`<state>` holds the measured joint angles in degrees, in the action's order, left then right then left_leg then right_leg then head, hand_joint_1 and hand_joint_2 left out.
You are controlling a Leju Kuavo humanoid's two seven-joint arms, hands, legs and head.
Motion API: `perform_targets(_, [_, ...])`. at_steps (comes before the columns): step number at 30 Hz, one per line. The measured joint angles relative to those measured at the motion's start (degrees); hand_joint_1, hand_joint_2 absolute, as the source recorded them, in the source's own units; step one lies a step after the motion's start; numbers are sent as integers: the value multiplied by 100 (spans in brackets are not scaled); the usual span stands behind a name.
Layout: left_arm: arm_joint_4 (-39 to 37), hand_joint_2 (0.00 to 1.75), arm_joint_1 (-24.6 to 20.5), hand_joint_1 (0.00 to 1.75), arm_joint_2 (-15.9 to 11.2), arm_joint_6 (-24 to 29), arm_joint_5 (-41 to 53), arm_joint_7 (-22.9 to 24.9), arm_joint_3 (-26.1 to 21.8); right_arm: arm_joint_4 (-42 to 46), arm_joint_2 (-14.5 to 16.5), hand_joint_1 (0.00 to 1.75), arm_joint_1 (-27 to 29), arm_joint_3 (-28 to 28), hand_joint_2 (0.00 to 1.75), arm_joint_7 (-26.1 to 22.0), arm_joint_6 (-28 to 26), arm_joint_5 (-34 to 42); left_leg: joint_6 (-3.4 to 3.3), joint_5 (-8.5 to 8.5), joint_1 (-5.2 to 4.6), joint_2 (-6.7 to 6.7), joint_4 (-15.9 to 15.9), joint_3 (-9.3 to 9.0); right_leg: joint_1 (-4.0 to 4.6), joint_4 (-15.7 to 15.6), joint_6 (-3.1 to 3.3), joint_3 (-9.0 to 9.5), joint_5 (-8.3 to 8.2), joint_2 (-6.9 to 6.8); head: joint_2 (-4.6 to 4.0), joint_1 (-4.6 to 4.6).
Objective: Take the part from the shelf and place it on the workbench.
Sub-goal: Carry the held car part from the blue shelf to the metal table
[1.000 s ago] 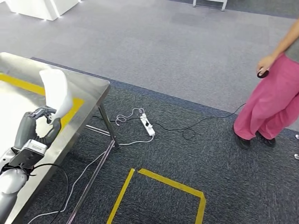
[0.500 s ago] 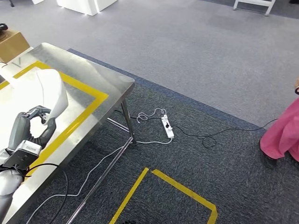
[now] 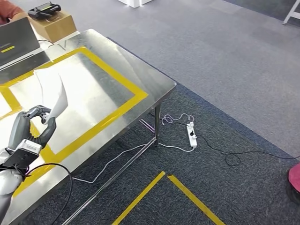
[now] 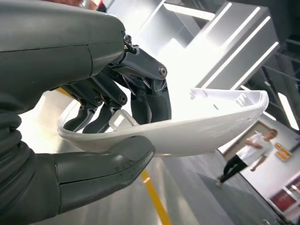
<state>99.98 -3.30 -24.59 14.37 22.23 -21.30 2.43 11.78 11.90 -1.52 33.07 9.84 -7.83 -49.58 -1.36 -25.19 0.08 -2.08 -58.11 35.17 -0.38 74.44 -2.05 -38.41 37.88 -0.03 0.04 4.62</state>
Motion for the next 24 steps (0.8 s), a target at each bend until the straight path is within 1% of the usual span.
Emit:
perform_targets(1, [0, 175, 7, 175, 1, 1, 0, 1, 0, 0, -1, 0, 8, 0, 0, -2, -1, -1, -2, -3, -5, -95, -3, -7, 3, -101, 15, -9, -158, 15, 0, 1])
perform_targets(2, [1, 175, 10, 175, 1, 1, 0, 1, 0, 0, -1, 0, 12, 0, 0, -7, -1, -1, 0, -6, -8, -186, -8, -17, 5, -400, 34, 82, -396, 52, 0, 0])
perform_targets(3, [0, 175, 11, 175, 1, 2, -1, 1, -1, 0, -1, 0, 10, 0, 0, -13, -2, -1, 7, -12, -5, -270, -14, -23, 0, -800, 56, 228, -633, 164, 0, -1])
perform_targets(4, [1, 175, 9, 175, 0, 2, -2, 1, -1, 0, -1, 0, 9, 0, 0, -19, -2, 0, 21, -21, -9, -353, -32, -18, -19, -1179, 71, 386, -792, 305, 0, 2])
perform_targets(5, [1, 175, 10, 175, 1, 2, -4, 0, -2, 0, 0, 0, 7, -1, 0, -26, -3, 0, 45, -23, -7, -424, -41, -3, -30, -1434, 82, 504, -872, 420, 0, 3])
perform_targets(6, [1, 175, 13, 175, 0, 2, -5, -2, -3, 0, 1, 0, 6, -1, 0, -29, -6, 0, 76, -20, 0, -494, -46, 17, -36, -1568, 92, 577, -882, 498, 0, 4])
perform_targets(7, [1, 175, 21, 175, -1, 2, -8, -4, -5, 0, 1, 0, 6, 0, 0, -30, -10, 1, 110, -10, 6, -564, -44, 34, -34, -1602, 103, 615, -862, 485, 0, 5])
perform_targets(8, [2, 175, 36, 175, -6, 2, -9, -6, -9, 0, 2, 0, 4, 1, 0, -33, -14, 0, 142, 0, 17, -616, -35, 44, -33, -1608, 125, 634, -867, 416, 0, 3])
perform_targets(9, [4, 175, 52, 175, -14, 2, -12, -9, -16, 0, 3, 0, 3, 2, 0, -34, -19, 1, 172, -15, 12, -561, -62, 55, -39, -1630, 154, 661, -873, 343, 0, 11])
perform_targets(10, [7, 175, 58, 175, -22, 1, -14, -11, -24, 0, 5, 0, 2, 3, 0, -37, -22, 1, 202, -80, 2, -423, -167, 99, -49, -1654, 183, 692, -876, 264, 0, 28])
perform_targets(11, [9, 175, 55, 175, -29, 1, -16, -13, -30, 0, 7, 0, 4, 3, 0, -43, -22, 1, 232, -198, -7, -239, -377, 190, -59, -1677, 211, 723, -875, 181, 0, 42])
perform_targets(12, [10, 175, 51, 175, -28, -2, -14, -16, -32, 0, 8, 0, 8, 3, 0, -47, -22, 1, 262, -367, -6, -35, -716, 345, -55, -1686, 233, 749, -861, 95, 0, 59])
perform_targets(13, [10, 175, 43, 175, -23, -5, -12, -17, -29, 0, 8, 0, 13, 2, 0, -50, -22, 1, 290, -540, 11, 75, -1109, 535, -51, -1687, 246, 767, -842, 7, 0, 66])
perform_targets(14, [10, 175, 44, 175, -16, -9, -9, -18, -21, 0, 8, 0, 20, 3, 0, -52, -23, 1, 311, -653, 35, 122, -1440, 700, -48, -1685, 250, 784, -822, -83, 0, 65])
perform_targets(15, [10, 175, 49, 175, -9, -14, -6, -19, -11, 0, 8, 0, 24, 3, 0, -54, -26, 0, 328, -673, 58, 143, -1625, 794, -46, -1684, 248, 804, -799, -174, 0, 66])
perform_targets(16, [10, 175, 52, 175, -6, -16, -5, -19, -3, 0, 8, 0, 25, 4, 0, -56, -30, -1, 339, -572, 76, 159, -1566, 767, -46, -1683, 239, 829, -775, -259, 0, 65])
perform_targets(17, [10, 175, 53, 175, -4, -18, -4, -19, 4, 0, 8, 0, 22, 4, 0, -60, -33, -3, 342, -383, 87, 200, -1293, 629, -46, -1683, 226, 864, -748, -339, 0, 66])
perform_targets(18, [10, 175, 49, 175, -4, -18, -2, -19, 8, 0, 9, 0, 18, 4, 0, -64, -34, -5, 338, -183, 87, 305, -883, 421, -44, -1685, 206, 904, -715, -415, 0, 65])
perform_targets(19, [10, 175, 37, 175, -2, -19, -1, -19, 11, 0, 10, 0, 14, 4, 0, -68, -35, -8, 323, -52, 57, 442, -504, 225, -30, -1686, 174, 930, -680, -484, 0, 68])
perform_targets(20, [10, 175, 23, 175, 2, -20, 1, -21, 17, 0, 11, 0, 10, 3, 0, -70, -37, -11, 297, 16, 31, 549, -234, 88, -13, -1688, 138, 944, -648, -548, 0, 65])
perform_targets(21, [10, 175, 11, 175, 5, -21, 3, -23, 24, 0, 12, 0, 5, 3, 0, -72, -41, -14, 268, 15, 3, 613, -96, 23, 4, -1697, 102, 954, -620, -611, 0, 63])
perform_targets(22, [9, 175, 3, 175, 9, -22, 4, -25, 31, 0, 12, 0, -2, 4, 0, -73, -46, -16, 238, -15, -21, 594, -80, 20, 18, -1712, 71, 977, -603, -673, 0, 60])
perform_targets(23, [9, 175, 1, 175, 9, -22, 5, -26, 36, 0, 12, 0, -13, 4, 0, -74, -52, -20, 206, -14, -19, 520, -73, 26, 21, -1730, 46, 1014, -590, -739, 0, 57])
perform_targets(24, [10, 175, 1, 175, 9, -21, 6, -26, 38, 0, 12, 0, -24, 4, 0, -78, -60, -25, 173, -10, -12, 450, -54, 22, 11, -1727, 19, 1042, -559, -725, 0, 54])
